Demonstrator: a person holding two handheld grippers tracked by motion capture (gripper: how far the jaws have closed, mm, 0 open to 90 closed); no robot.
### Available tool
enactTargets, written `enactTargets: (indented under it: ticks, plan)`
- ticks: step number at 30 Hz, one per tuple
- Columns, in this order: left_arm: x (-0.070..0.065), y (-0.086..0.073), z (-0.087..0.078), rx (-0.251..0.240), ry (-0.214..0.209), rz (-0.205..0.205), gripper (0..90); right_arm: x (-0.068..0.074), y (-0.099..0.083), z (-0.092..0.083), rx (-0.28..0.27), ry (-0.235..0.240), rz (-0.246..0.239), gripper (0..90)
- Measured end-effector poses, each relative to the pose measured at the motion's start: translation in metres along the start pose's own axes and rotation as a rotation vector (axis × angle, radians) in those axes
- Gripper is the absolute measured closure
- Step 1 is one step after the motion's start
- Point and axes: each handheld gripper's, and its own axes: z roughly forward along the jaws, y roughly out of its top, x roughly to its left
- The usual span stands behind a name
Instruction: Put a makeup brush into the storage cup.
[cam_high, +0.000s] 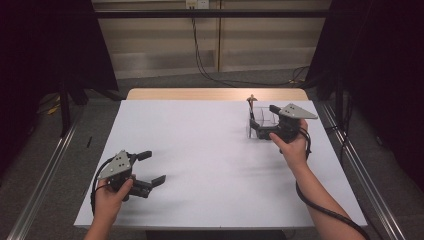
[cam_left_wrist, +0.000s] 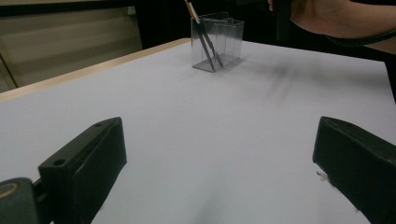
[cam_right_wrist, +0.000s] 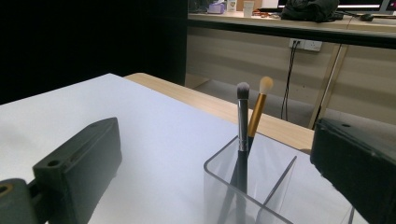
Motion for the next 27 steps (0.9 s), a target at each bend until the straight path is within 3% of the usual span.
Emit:
enactTargets:
  ticks: [27]
  plan:
    - [0.001,0.004,0.005,-0.005,-0.009,0.011,2.8,0.010,-0.007,-0.017,0.014,0.045,-0.036,1.5]
